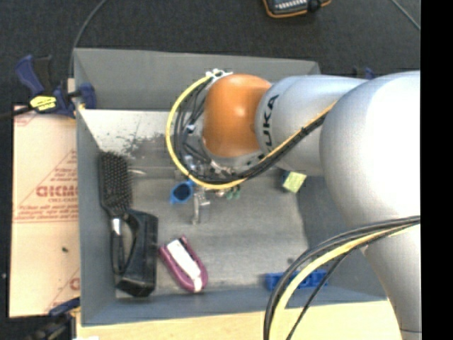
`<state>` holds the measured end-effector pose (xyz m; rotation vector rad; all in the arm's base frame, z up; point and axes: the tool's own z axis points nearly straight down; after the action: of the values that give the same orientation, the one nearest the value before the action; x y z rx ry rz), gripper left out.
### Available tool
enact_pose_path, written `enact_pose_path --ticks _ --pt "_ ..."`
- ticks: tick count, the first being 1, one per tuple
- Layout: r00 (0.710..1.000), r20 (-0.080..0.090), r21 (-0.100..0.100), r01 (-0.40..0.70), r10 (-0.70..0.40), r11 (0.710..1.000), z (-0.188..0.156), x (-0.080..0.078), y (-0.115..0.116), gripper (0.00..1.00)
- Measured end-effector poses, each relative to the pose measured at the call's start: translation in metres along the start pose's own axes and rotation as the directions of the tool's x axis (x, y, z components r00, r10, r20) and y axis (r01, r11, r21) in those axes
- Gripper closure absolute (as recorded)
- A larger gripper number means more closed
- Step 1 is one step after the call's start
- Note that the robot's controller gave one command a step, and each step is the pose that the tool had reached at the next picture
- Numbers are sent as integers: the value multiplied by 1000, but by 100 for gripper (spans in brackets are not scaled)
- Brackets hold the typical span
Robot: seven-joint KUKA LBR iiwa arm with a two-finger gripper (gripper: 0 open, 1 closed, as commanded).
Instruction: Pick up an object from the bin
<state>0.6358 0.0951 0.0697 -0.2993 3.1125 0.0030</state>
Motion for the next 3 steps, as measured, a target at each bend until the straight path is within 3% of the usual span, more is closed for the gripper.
enact_pose_path --ticks 1,2,3 --pt "999 4 -1 35 -35 999 -3 -1 4 0" --pt "1000 4 -2 6 -6 1000 -2 -1 0 100" --pt "1000 4 -2 5 -5 1000 -2 -1 0 100"
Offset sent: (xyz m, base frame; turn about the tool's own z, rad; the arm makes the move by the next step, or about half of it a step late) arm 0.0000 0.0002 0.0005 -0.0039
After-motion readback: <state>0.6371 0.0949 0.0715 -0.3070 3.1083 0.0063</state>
